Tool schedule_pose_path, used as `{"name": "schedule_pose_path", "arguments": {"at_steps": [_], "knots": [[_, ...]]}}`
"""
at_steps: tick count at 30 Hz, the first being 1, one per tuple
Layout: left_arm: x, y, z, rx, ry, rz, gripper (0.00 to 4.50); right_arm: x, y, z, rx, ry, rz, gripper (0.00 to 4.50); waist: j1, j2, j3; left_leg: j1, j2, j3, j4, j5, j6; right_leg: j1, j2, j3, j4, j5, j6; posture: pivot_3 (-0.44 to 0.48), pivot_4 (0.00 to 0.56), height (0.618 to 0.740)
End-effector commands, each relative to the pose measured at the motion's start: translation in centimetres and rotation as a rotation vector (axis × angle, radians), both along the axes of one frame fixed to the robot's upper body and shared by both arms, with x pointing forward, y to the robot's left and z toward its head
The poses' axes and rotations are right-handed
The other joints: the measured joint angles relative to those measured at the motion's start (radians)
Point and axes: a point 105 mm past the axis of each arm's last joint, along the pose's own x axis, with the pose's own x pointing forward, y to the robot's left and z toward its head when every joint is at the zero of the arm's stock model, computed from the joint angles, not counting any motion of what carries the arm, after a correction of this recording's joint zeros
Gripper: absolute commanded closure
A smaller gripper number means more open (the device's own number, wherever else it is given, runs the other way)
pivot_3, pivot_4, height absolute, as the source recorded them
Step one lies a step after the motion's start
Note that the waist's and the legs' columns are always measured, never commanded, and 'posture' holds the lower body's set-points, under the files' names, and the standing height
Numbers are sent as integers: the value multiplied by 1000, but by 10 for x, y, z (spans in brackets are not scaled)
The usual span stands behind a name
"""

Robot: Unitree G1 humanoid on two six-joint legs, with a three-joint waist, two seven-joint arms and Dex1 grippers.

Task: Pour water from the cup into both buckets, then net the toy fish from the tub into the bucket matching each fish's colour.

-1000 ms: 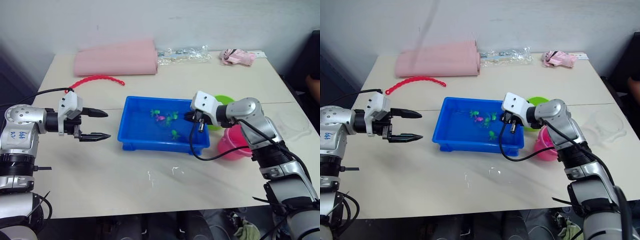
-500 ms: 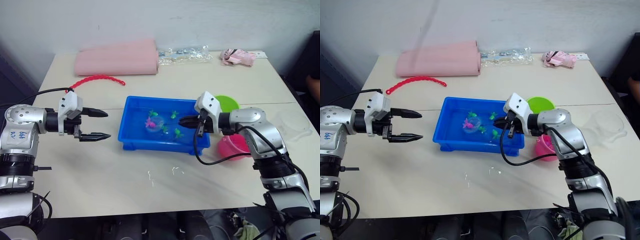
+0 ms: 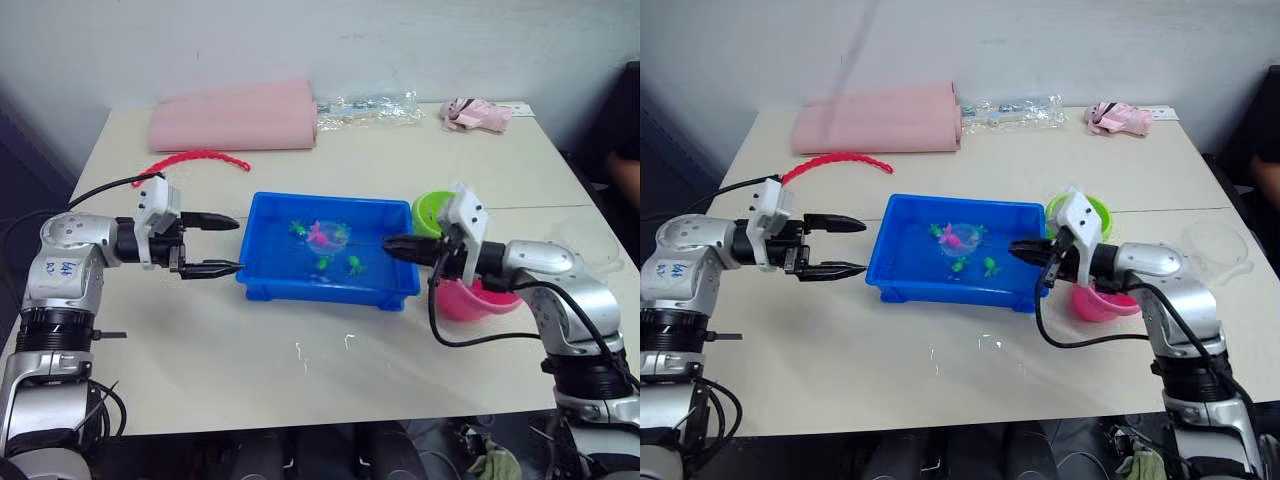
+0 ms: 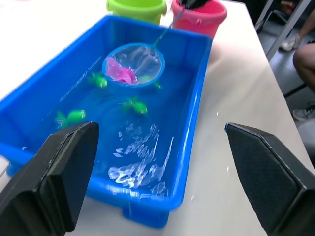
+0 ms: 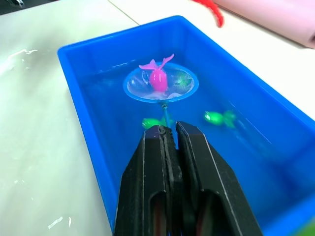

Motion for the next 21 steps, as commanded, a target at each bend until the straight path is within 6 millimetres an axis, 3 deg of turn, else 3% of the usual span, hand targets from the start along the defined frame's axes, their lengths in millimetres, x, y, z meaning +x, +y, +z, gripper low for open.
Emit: {"name": "schedule_pose_path", "arguments": {"at_steps": [1,5,12,17,21], "knots": [[-7,-21,15,-79,-71,-54,40,-21,-23,23,68,-129,-62,4500,2,0,0,0,0,0,0,0,0,0,0,0,0,0,0,0,150,740],[-16,-42,11,-120,-73,-107,40,-44,-44,38,139,-191,-122,4500,8,0,0,0,0,0,0,0,0,1,0,0,-1,0,0,0,150,740],[-14,-96,21,-331,-158,-106,40,-90,-107,51,85,-306,-352,4500,27,0,0,1,0,-1,0,0,0,2,0,0,-1,0,0,0,150,740],[-27,-126,15,-374,-122,-174,40,-117,-145,42,13,-304,-501,4500,52,0,0,1,-1,-2,6,-1,3,5,0,0,0,2,1,0,150,740],[-31,-133,8,-357,-104,-200,40,-133,-166,31,-54,-295,-598,4500,49,0,-1,2,0,-2,7,-1,3,6,0,0,-1,2,1,0,150,740]]}}
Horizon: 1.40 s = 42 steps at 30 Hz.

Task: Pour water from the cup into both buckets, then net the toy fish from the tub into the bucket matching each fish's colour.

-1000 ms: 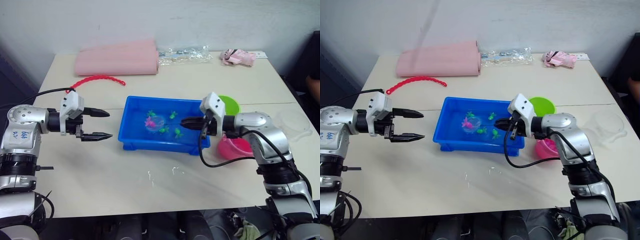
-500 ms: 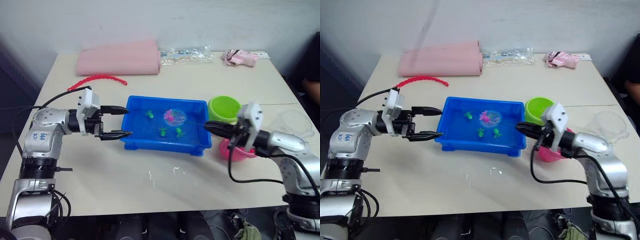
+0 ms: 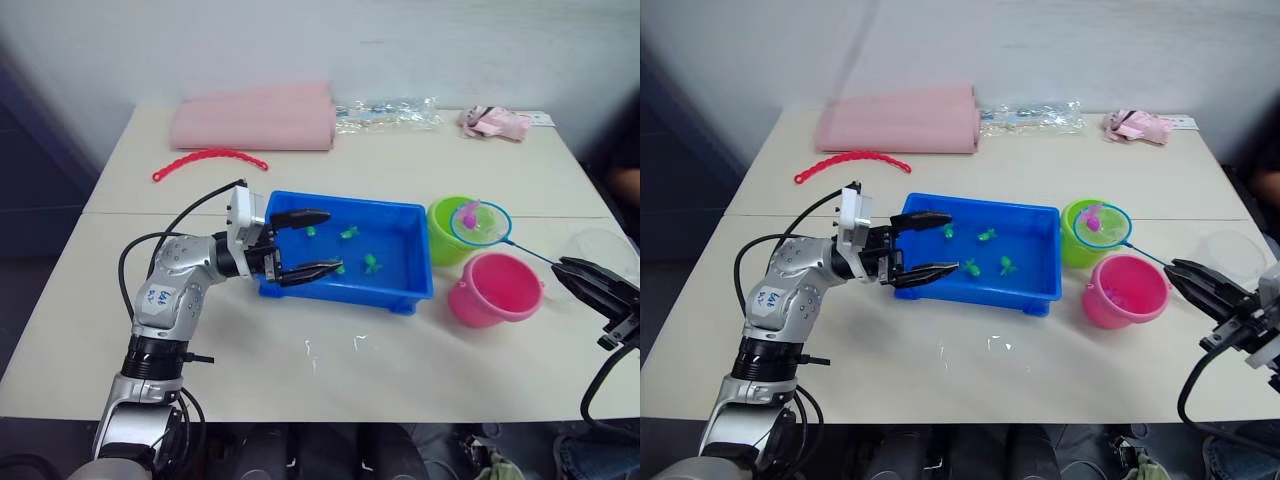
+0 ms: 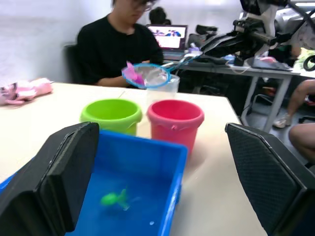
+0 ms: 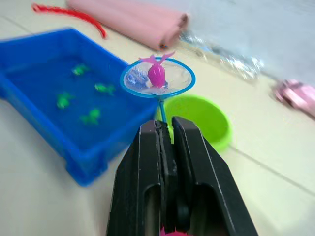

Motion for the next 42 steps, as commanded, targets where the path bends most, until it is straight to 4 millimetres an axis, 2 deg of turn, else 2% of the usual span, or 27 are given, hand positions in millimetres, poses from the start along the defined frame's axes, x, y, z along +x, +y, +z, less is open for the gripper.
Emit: {"name": "schedule_pose_path", "arguments": {"at_steps": [1,4,8,11,12,15,21,27,32,37,42], "knots": [[-12,-14,1,-2,-11,-60,40,-29,-29,-2,-113,-32,-142,4500,-5,1,0,1,0,0,0,0,0,0,0,1,0,0,0,0,150,740],[-14,-17,-4,8,2,-72,40,-36,-40,-14,-228,-25,-199,4500,-3,1,0,2,0,1,0,0,0,0,0,1,-3,0,0,0,150,740],[-14,-20,-9,19,15,-83,40,-40,-41,-35,-414,-8,-185,4500,-3,1,-1,3,0,1,0,0,0,2,0,1,-5,0,0,0,150,740],[-13,-21,-10,21,19,-86,40,-42,-46,-44,-559,-18,-187,4500,-3,2,-1,13,0,1,-6,-1,-1,12,0,1,-10,0,0,0,150,740],[-13,-21,-10,22,19,-86,40,-42,-49,-44,-597,-33,-199,4500,-3,3,-2,18,0,1,-9,-1,-1,17,0,0,-14,0,0,0,150,740],[-12,-20,-11,25,21,-84,40,-42,-52,-44,-684,-74,-210,4500,-3,3,-2,17,0,1,-11,-2,-2,16,0,1,-15,0,0,0,150,740],[-12,-20,-15,33,24,-83,40,-40,-42,-42,-940,-189,-113,4500,-4,3,-2,17,0,1,-11,-2,-2,16,0,1,-15,0,0,0,150,740],[-13,-20,-18,34,23,-87,40,-36,-42,-32,-1167,-308,-75,4500,-4,3,-2,17,0,1,-10,-2,-2,16,0,1,-16,0,0,0,150,740],[-12,-20,-18,36,22,-82,40,-37,-45,-33,-1184,-329,-78,4500,-3,3,-2,17,1,1,-10,-2,-2,16,0,1,-16,0,0,0,150,740],[-10,-21,-17,36,22,-78,40,-35,-47,-19,-1236,-406,-134,4500,-5,3,-2,17,1,1,-10,-2,-2,16,0,1,-16,0,0,0,150,740],[-11,-22,-19,37,39,-87,40,-36,-48,-31,-1178,-356,-155,4500,-4,3,-2,17,1,0,-11,-2,-2,16,0,1,-16,0,-1,0,150,740]]}}
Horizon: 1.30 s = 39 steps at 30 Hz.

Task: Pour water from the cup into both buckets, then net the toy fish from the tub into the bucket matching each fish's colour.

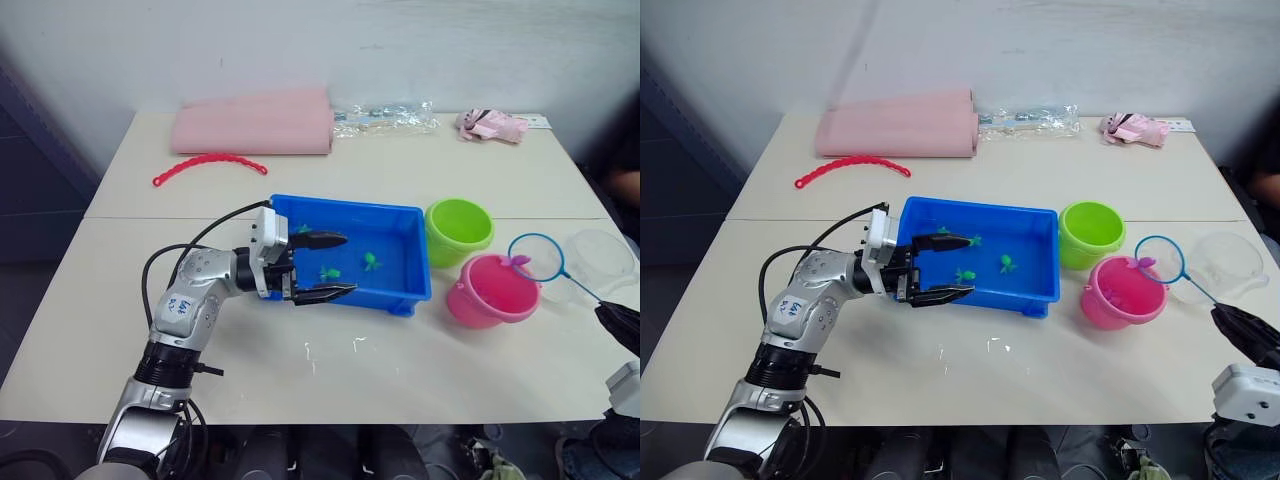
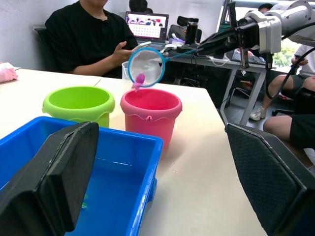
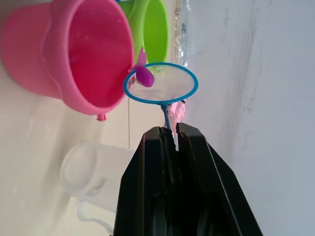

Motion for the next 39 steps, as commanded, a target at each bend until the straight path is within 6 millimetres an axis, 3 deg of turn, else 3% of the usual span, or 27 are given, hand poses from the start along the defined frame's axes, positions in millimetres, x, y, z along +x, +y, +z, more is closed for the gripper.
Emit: {"name": "schedule_pose_path", "arguments": {"at_steps": [1,5,9,14,20,24,27,29,33,35,39], "knots": [[-3,-3,6,-7,-23,-20,40,-2,4,3,36,-23,8,4500,0,0,0,0,0,0,0,0,0,0,0,0,0,0,0,0,150,740],[-2,-2,7,-11,-31,-11,40,-3,4,0,-23,-15,8,4500,-1,0,0,0,0,0,0,0,0,0,0,0,0,0,0,0,150,740],[-1,-2,7,-14,-35,-11,40,-12,5,-21,-80,65,19,4500,2,0,0,0,0,0,0,0,0,0,0,0,0,0,0,0,150,740],[-1,-2,6,-17,-36,-6,40,-13,-3,-14,-118,6,-21,4500,-1,0,0,0,0,0,0,0,0,0,0,0,0,0,0,0,150,740],[-2,-1,4,-15,-40,-1,40,-11,1,-11,-129,-46,3,4500,-2,0,0,0,0,0,0,0,0,0,0,0,-1,0,0,0,150,740],[-3,0,4,-16,-42,-1,40,-9,2,-4,-41,-82,2,4500,-1,0,0,0,0,0,0,0,0,0,0,0,-1,0,0,0,150,740],[-5,4,7,-36,-42,-11,40,-7,14,1,194,-61,47,4500,-3,0,0,0,0,0,0,0,0,0,0,0,-1,0,0,0,150,740],[-4,15,11,-58,-39,2,40,-4,26,8,337,-41,94,4500,-5,0,0,0,1,0,0,0,0,0,0,0,-1,0,0,0,150,740],[6,53,15,-38,-48,96,40,16,52,32,528,14,222,4500,-27,0,0,0,2,-1,0,0,0,0,0,0,0,0,-1,0,150,740],[10,79,13,16,-41,149,40,35,73,40,622,126,312,4500,-32,1,0,1,3,0,0,0,0,0,1,0,0,0,-2,0,150,740],[9,105,6,115,-3,188,40,61,107,44,814,367,370,4500,-29,1,0,1,4,-1,0,0,0,0,1,-1,0,1,-3,0,150,740]]}}
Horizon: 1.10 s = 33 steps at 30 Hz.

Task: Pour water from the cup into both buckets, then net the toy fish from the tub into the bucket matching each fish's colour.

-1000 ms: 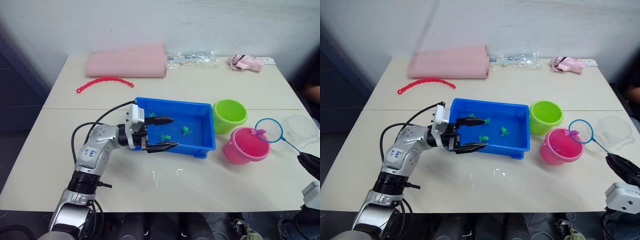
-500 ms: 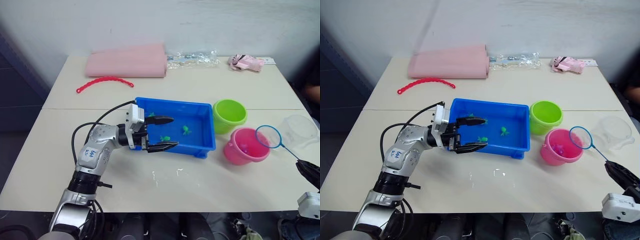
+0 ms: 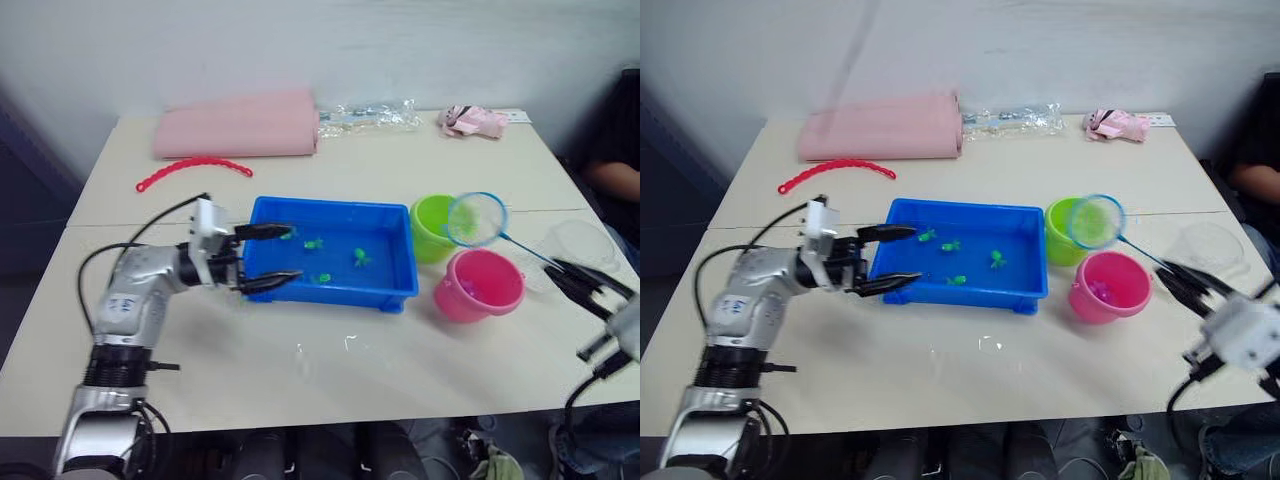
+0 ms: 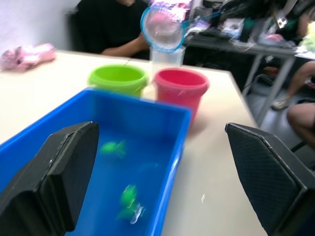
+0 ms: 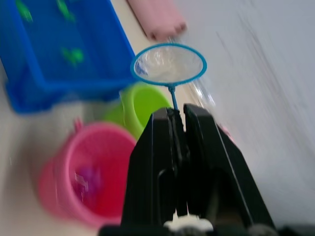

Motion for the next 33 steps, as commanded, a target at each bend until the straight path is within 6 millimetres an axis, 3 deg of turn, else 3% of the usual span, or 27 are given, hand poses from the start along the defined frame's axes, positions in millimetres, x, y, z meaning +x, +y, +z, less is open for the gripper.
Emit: {"name": "schedule_pose_path", "arguments": {"at_steps": [1,8,13,18,27,33], "knots": [[-4,21,-1,61,9,23,40,14,32,-4,151,268,105,4500,10,0,0,-1,0,-1,0,0,0,0,0,0,-1,0,0,0,150,740],[0,44,0,120,-37,115,40,37,72,-9,404,711,122,4500,21,-1,1,-6,-1,-4,2,0,0,-1,-3,-2,-3,0,-1,0,150,740],[-2,45,0,131,-51,137,40,50,69,-20,339,862,-5,4500,18,-1,1,-6,-1,-4,1,-1,0,-2,-4,-1,-4,0,-1,0,150,740],[-4,43,1,144,-65,140,40,50,70,-18,305,997,-70,4500,10,-1,1,-7,-1,-2,0,-1,0,-3,-3,-3,-2,0,-1,0,150,740],[4,30,6,158,-102,115,40,71,75,-30,265,1081,-178,4500,8,-1,1,-7,0,0,0,-1,0,-5,-2,-4,-2,0,-1,0,150,740],[4,26,8,154,-112,108,40,91,78,-45,309,973,-216,4500,9,-1,1,-10,-1,2,-1,-2,0,-7,-1,-5,0,0,0,0,150,740]]}}
